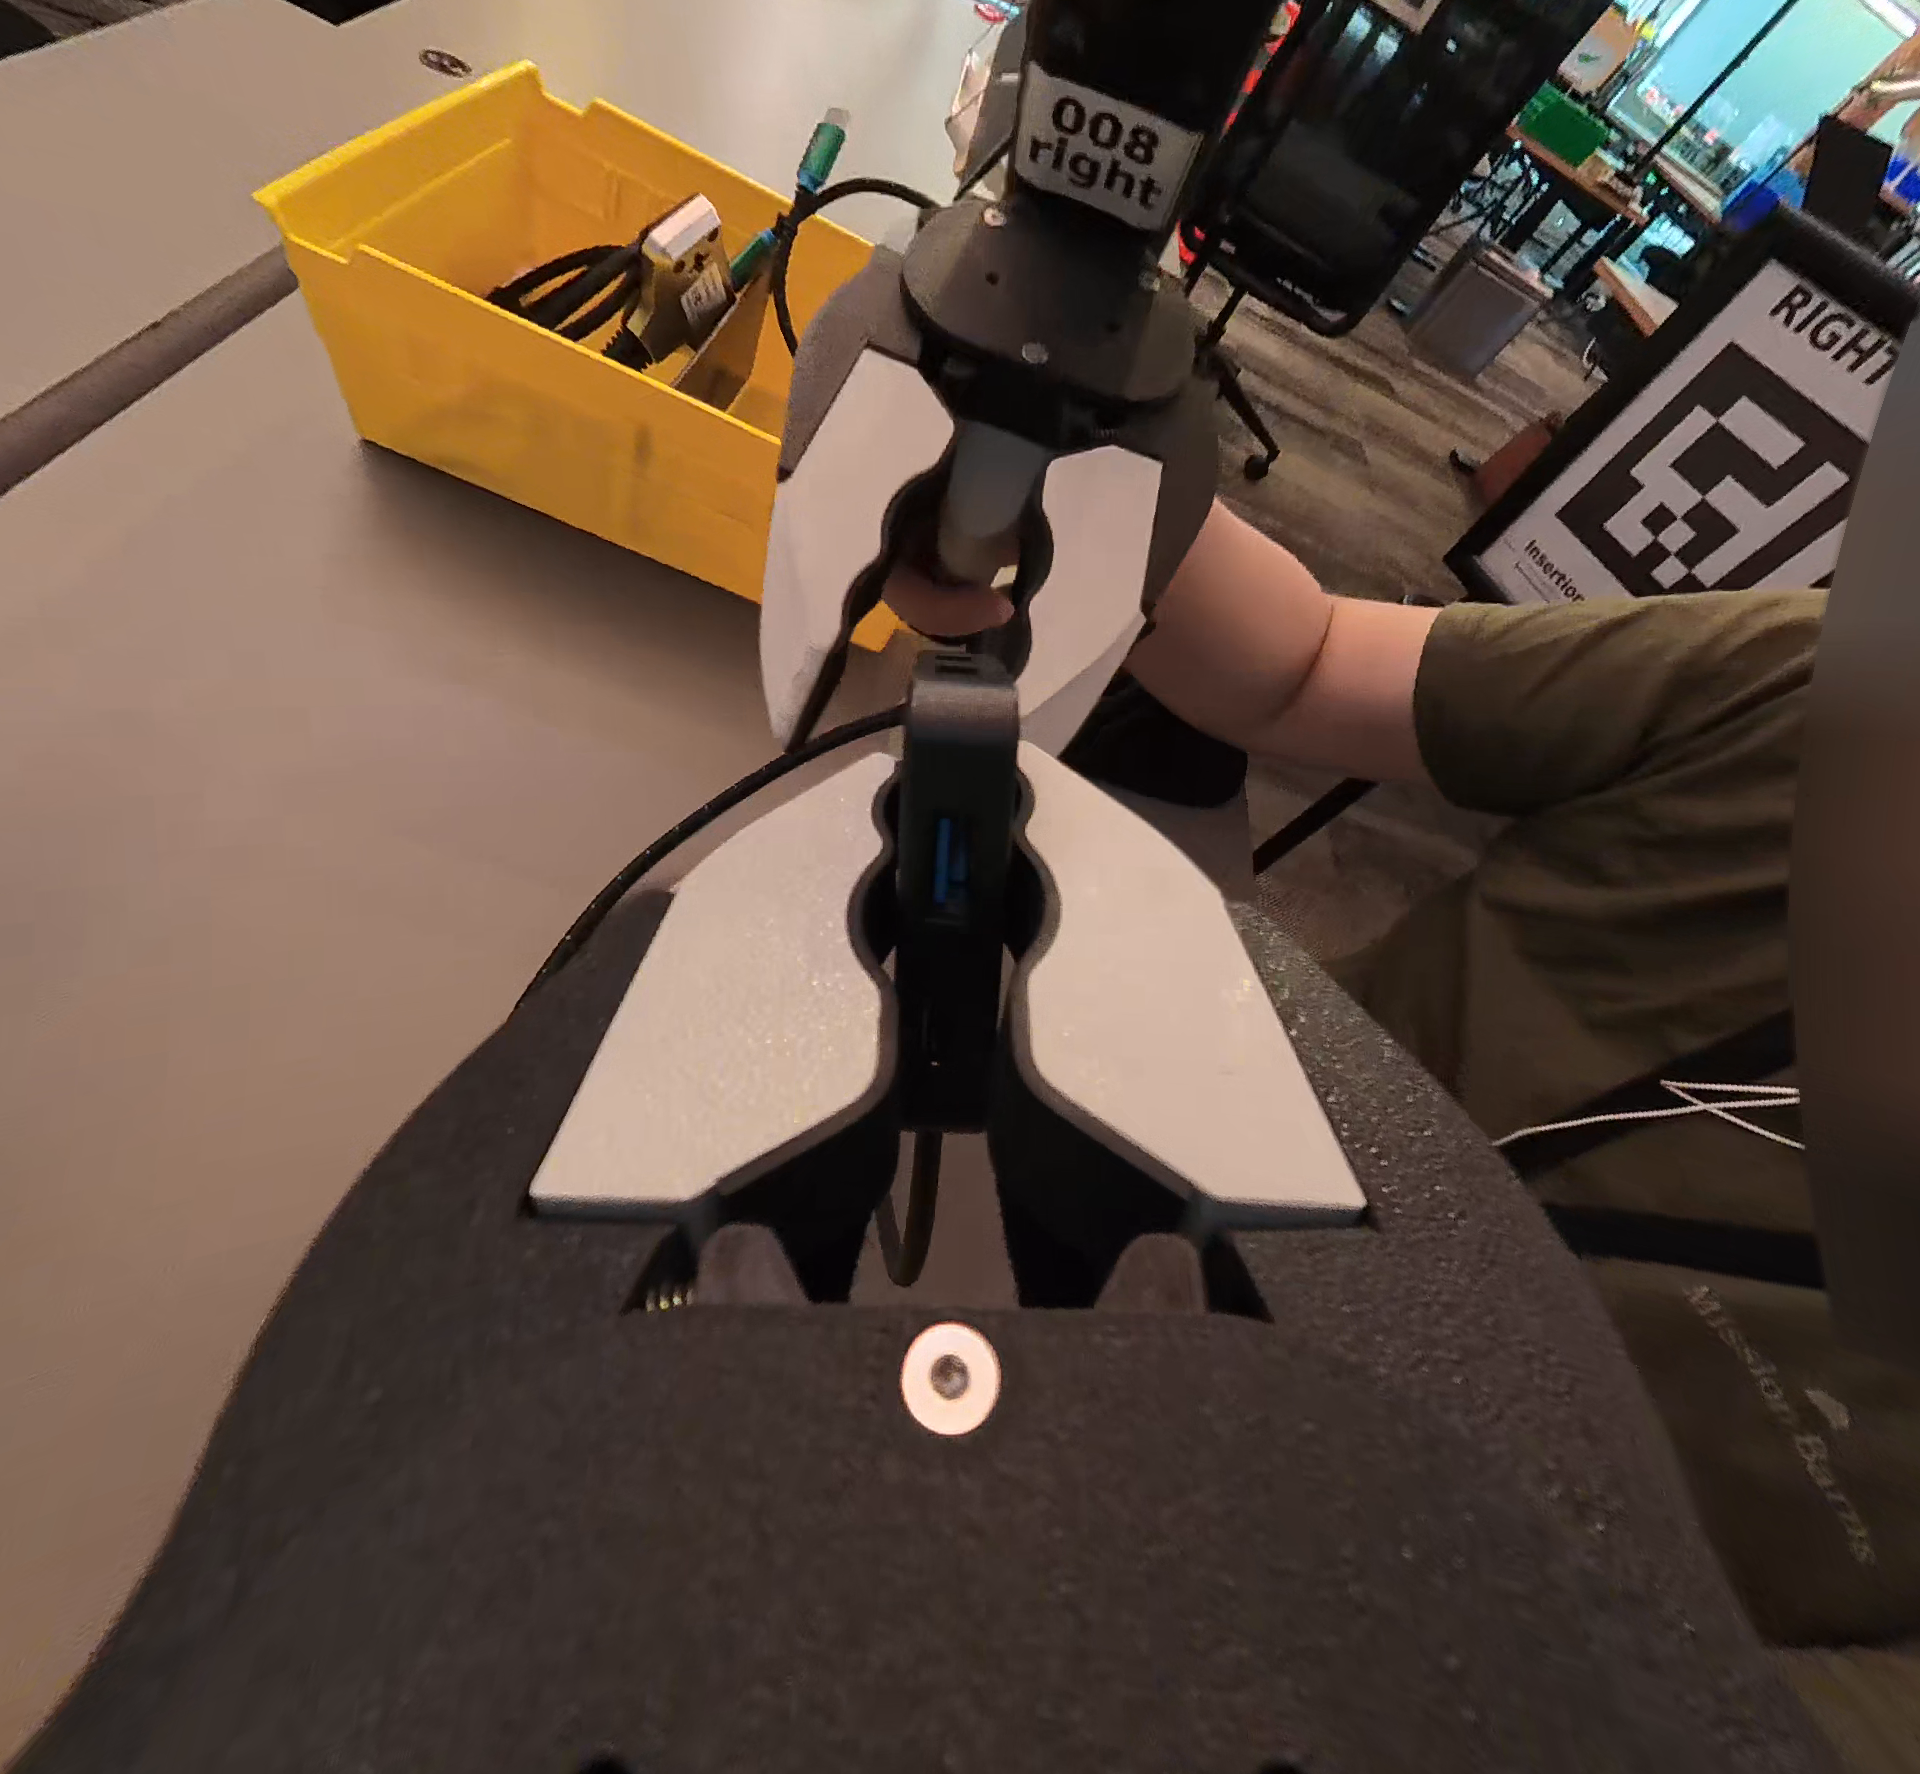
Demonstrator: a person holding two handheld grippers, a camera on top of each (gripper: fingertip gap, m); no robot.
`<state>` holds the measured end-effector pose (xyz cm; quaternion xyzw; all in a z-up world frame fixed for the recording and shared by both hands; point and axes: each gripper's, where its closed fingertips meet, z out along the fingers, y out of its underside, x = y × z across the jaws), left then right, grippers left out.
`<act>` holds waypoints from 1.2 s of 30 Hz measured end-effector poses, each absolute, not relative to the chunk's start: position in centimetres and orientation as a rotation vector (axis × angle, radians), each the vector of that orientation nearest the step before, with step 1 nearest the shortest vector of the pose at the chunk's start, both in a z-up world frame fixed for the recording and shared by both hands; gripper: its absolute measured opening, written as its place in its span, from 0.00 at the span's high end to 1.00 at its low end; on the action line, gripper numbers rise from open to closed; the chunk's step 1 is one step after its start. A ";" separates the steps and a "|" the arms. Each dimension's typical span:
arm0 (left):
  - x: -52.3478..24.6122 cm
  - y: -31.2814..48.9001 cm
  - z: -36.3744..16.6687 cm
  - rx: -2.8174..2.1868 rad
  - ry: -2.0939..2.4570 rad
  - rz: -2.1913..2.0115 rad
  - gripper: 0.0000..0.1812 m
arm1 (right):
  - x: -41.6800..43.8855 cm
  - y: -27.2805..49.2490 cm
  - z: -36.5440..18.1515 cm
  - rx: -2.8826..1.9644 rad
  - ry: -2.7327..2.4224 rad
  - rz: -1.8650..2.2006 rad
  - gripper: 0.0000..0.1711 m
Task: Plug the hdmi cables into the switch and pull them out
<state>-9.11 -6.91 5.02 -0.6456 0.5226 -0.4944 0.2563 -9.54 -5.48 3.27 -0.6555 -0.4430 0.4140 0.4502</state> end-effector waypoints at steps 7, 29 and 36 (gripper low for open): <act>-9.1 -7.1 4.3 -1.756 1.467 -1.312 0.92 | -9.9 -6.6 2.1 -1.668 -1.181 1.107 0.92; -12.7 -4.6 11.2 -1.514 1.111 -1.383 0.71 | -4.3 -4.7 8.8 -1.526 -0.895 1.220 0.93; -13.3 -5.7 12.1 -1.472 1.133 -1.379 0.72 | 6.3 -3.6 19.6 -1.377 -0.692 1.005 0.93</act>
